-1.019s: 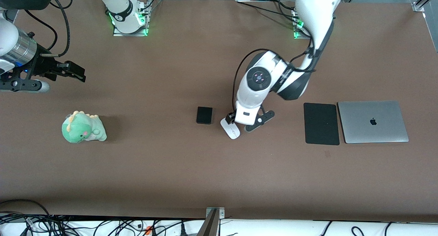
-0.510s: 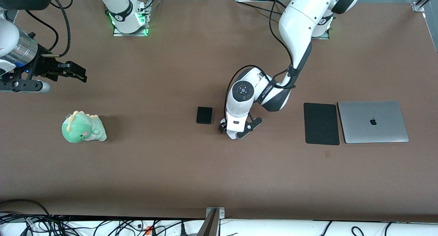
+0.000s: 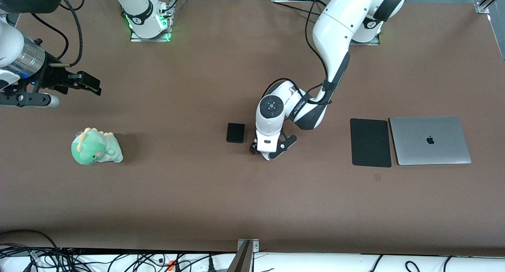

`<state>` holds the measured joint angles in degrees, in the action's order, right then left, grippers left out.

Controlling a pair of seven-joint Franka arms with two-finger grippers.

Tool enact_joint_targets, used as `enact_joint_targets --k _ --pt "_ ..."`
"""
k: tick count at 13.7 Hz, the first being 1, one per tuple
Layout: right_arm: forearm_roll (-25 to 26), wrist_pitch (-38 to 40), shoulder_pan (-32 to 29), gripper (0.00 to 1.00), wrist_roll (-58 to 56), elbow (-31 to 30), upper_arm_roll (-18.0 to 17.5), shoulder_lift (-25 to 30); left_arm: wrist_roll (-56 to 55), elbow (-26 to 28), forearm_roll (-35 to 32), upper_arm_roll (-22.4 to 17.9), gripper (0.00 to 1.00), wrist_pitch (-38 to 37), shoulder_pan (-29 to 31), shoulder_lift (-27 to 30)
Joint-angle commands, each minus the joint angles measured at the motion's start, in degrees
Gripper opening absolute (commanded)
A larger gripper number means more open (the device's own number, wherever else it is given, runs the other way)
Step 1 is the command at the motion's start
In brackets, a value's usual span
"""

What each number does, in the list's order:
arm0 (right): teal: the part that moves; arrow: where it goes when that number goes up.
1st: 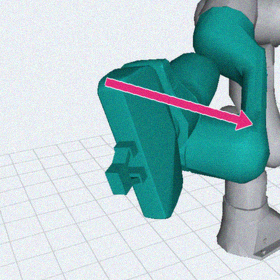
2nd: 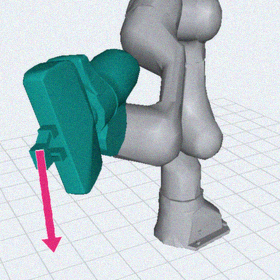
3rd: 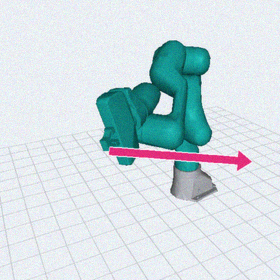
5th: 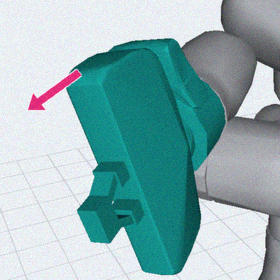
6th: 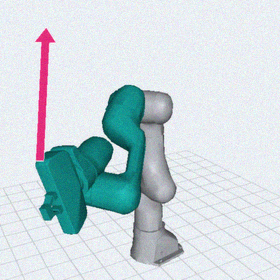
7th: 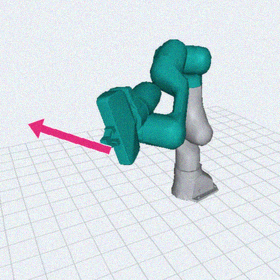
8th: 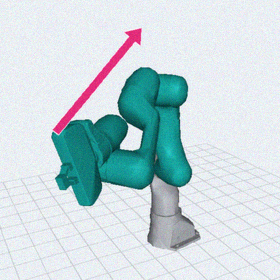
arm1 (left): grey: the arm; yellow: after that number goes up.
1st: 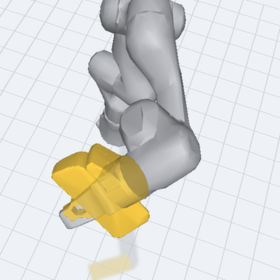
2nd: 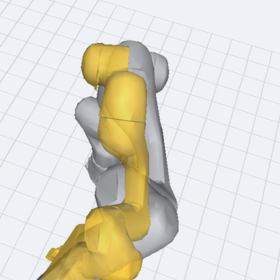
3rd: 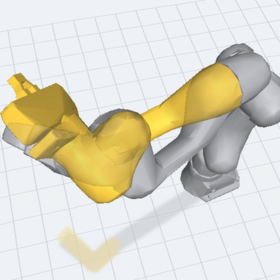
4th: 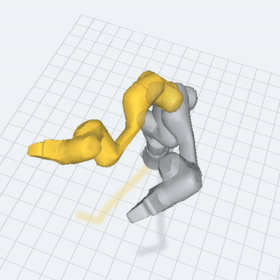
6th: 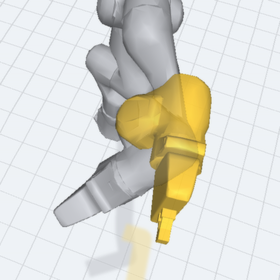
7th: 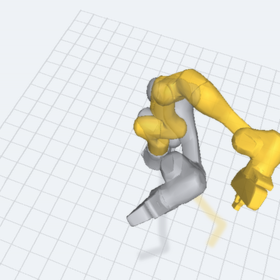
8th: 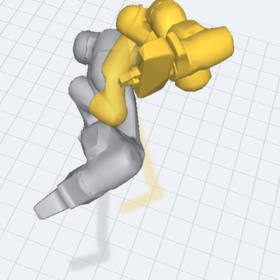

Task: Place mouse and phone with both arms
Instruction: 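Close the left gripper on the white mouse and lift it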

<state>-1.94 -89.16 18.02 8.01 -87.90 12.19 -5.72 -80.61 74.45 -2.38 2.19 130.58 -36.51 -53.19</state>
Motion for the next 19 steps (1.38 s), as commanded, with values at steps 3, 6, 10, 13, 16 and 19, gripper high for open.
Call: enact_joint_targets --k 3,6,10,13,16,19 --pt "-0.9 -0.8 -0.1 1.00 0.7 -0.6 -0.2 0.2 -1.2 -2.3 -1.4 -1.0 1.00 0.5 -0.7 -2.0" --pt "-0.9 -0.9 -0.1 1.00 0.7 -0.8 -0.2 0.2 -1.0 -2.3 -1.4 -1.0 0.86 0.6 -0.7 -2.1" --pt "-0.9 -1.6 -0.1 1.00 0.7 -1.1 -0.2 0.0 1.4 -2.3 -2.1 -1.0 0.30 0.2 -0.2 -1.7" --pt "-4.7 -1.7 -0.3 1.00 0.8 -1.0 -0.2 -1.0 7.1 -2.2 -2.3 -1.0 0.28 -1.5 1.0 0.5" --pt "-6.1 -2.9 0.2 1.00 0.9 -1.0 -0.2 -2.0 16.1 -1.4 -2.1 -0.8 0.29 -6.9 4.5 4.8" --pt "-6.1 -5.4 2.6 1.00 5.7 -1.0 -0.7 -3.8 26.1 1.4 -1.5 0.9 0.29 -10.2 9.6 8.6"
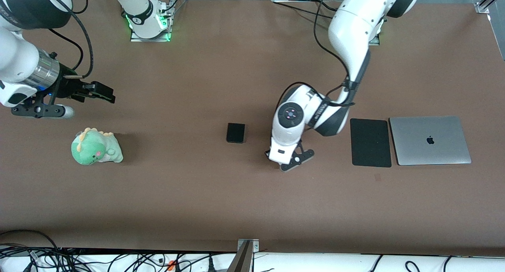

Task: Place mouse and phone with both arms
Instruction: 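Carry the mouse onto the black pad while the right gripper reaches the phone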

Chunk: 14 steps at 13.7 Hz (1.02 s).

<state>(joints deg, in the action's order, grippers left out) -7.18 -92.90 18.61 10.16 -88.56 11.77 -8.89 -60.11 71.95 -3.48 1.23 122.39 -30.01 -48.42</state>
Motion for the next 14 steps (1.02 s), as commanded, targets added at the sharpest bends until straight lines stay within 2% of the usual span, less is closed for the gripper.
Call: enact_joint_targets --k 1,4,7,11,14 --pt "-1.0 -2.5 3.0 1.00 5.9 -0.5 -0.3 -1.2 8.7 6.7 -0.4 2.2 0.29 -2.0 4.8 5.9" --pt "-1.0 -6.1 7.3 1.00 10.9 -0.5 -0.3 -4.0 21.8 16.4 -0.2 3.9 0.30 -1.4 12.6 13.9" --pt "-1.0 -10.0 11.0 1.00 15.9 -0.5 -0.3 -7.0 34.1 22.2 -0.3 9.7 0.30 -1.2 25.0 18.1" --pt "-1.0 -16.4 16.9 1.00 22.3 -0.5 -0.3 -12.8 47.7 33.3 -1.0 10.1 0.31 6.1 33.9 22.0" --pt "-1.0 -24.3 20.4 1.00 26.4 -0.5 -0.3 -17.5 55.6 38.8 -1.4 10.0 0.32 10.5 38.4 22.4"
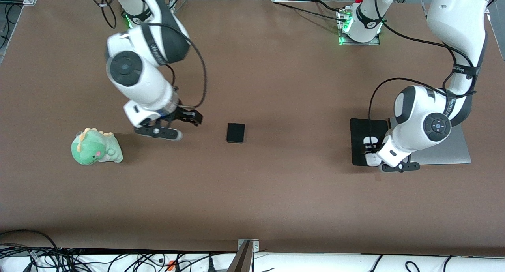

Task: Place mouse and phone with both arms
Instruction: 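Carry the mouse onto the black pad while the right gripper reaches the phone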

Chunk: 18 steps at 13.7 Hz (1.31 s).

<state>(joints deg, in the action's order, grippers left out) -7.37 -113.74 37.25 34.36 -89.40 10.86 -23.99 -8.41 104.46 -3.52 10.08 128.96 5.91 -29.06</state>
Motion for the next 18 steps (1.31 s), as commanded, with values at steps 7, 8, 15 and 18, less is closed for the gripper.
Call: enact_joint_targets --k 7,8,15,18 --pt "-0.6 -17.0 6.9 1.00 6.2 0.4 0.7 -11.5 5.6 15.1 -3.7 0.6 0.38 18.2 3.8 0.9" --pt "-0.6 -18.3 7.1 1.00 6.3 0.4 0.6 -12.4 5.6 15.2 -3.9 0.6 0.40 18.3 3.8 0.7" --pt "0.2 -25.8 9.6 1.00 7.0 0.5 0.9 -19.0 7.6 13.3 -3.9 0.6 1.00 17.5 4.6 2.7" --pt "1.4 -25.9 10.4 1.00 7.0 0.6 1.1 -19.7 9.8 10.3 -3.8 0.9 1.00 14.0 6.7 5.2"
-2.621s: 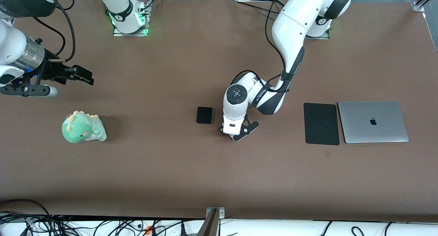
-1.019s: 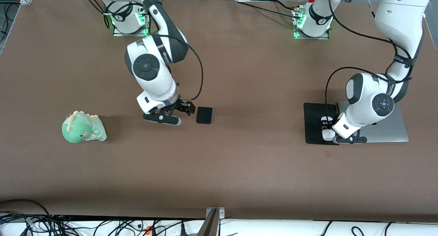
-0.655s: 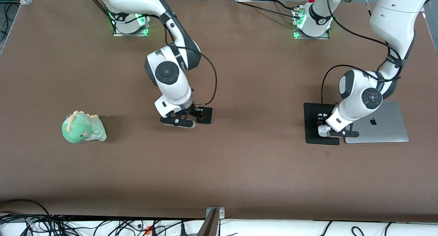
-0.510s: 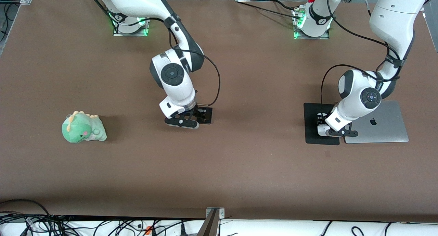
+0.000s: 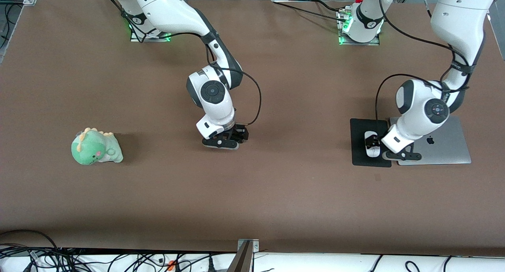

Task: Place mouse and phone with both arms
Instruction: 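Release the mouse and withdraw the left gripper while the right gripper grasps the phone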

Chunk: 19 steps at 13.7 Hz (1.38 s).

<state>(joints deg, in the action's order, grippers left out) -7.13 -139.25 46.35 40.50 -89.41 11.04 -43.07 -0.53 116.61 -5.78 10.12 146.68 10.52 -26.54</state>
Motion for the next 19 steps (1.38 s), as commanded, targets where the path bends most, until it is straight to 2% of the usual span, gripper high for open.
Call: enact_joint_targets --k 1,4,9,12,16,19 --pt "2.1 -0.5 1.4 1.00 1.9 0.8 0.9 -1.3 2.5 -5.0 -1.3 1.0 1.00 -8.1 2.1 2.6" --pt "8.6 -2.6 2.5 1.00 8.4 1.0 0.7 -3.0 3.1 -14.2 -0.5 1.2 1.00 -19.7 2.8 3.2" --pt "9.0 -2.8 2.6 1.00 8.8 1.0 0.6 -3.4 7.3 -22.7 3.4 1.3 1.00 -36.7 5.0 12.1" --pt "9.1 -4.0 2.6 1.00 8.8 0.9 0.6 -3.6 7.6 -22.9 4.1 1.3 1.00 -42.4 5.5 18.4" --pt "8.9 -5.1 3.1 1.00 8.8 1.0 0.6 -4.3 6.9 -22.7 3.4 1.0 1.00 -45.8 4.3 21.5" --pt "8.9 -7.3 3.4 1.00 8.9 1.0 0.6 -5.3 6.6 -22.2 3.2 -4.1 1.00 -46.8 -2.2 22.4"
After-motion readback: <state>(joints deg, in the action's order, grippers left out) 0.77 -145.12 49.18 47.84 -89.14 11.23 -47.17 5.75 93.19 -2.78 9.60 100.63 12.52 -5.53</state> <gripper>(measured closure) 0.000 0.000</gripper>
